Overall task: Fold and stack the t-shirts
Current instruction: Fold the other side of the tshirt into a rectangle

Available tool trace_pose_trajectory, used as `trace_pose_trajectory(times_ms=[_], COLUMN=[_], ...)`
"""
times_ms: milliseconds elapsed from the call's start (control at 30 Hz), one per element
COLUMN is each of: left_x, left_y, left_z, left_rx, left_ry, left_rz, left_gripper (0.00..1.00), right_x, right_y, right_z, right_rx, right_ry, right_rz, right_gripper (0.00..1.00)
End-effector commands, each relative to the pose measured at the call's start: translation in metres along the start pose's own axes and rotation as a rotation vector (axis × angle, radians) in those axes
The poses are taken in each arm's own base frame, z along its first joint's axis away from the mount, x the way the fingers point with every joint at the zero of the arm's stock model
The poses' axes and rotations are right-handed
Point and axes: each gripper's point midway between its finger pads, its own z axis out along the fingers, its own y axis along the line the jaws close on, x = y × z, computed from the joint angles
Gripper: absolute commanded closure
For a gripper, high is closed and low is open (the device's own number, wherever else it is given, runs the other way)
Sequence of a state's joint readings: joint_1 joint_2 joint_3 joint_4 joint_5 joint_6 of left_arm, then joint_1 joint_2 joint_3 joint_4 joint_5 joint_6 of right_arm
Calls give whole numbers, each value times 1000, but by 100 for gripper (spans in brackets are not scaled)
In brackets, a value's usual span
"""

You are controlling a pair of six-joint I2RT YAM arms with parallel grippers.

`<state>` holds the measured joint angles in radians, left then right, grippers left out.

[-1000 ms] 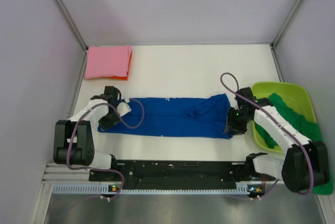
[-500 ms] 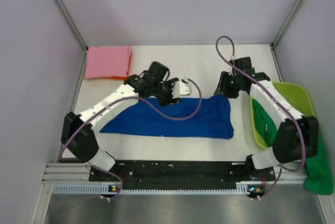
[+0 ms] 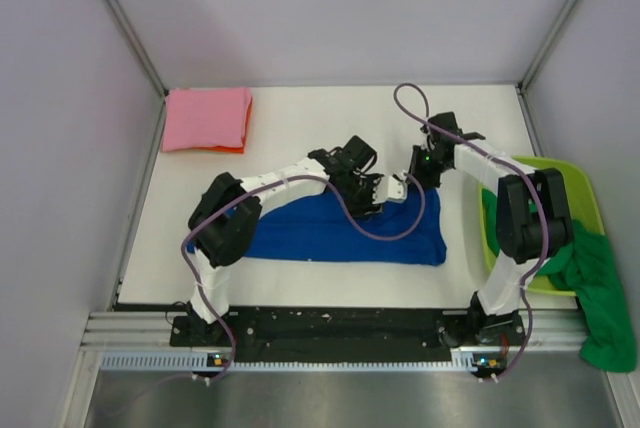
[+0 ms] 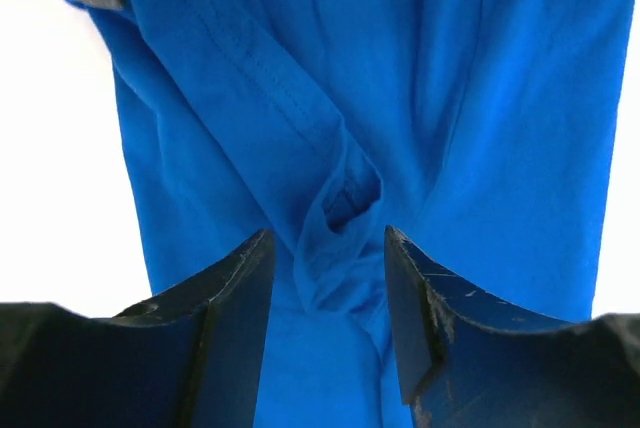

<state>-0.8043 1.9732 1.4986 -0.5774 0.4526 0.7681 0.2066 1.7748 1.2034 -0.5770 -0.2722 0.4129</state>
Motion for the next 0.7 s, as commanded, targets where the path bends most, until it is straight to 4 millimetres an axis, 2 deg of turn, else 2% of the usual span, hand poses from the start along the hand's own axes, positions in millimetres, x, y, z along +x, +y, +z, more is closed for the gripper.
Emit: trace_pose_trajectory(times_ms=[0,67,133,200,333,433,500,667], left_x=[-23,-15,-12,-9,-10,-8,3,31], left_y=[14,17,19,19,36,61,77,71], left_z=[7,11,12,12,0,-16,-22,-8], left_rx=[-39,-48,-56,-56,-144,-237,-322,-291], left_ry=[-36,-9,10,21,32,-12,-21,-19], left_rz=[32,26,25,16,-89,-213,-345,-526], left_gripper=[52,61,74,100,100,100,100,100], right_x=[-1,1,0,-4,-12,-13,-14,-20], right_y=[9,9,7,2,-9,-14,-14,-11], right_z=[-6,-4,-5,-7,-9,-7,-5,-9], right_rx=[-52,-61,-68,-69,-51,-43,-50,-56], right_ry=[-13,-6,-8,-16,-47,-49,-48,-71], right_rz=[-5,-1,12,34,64,72,75,66], right_gripper=[92,100,100,100,100,100,100,100])
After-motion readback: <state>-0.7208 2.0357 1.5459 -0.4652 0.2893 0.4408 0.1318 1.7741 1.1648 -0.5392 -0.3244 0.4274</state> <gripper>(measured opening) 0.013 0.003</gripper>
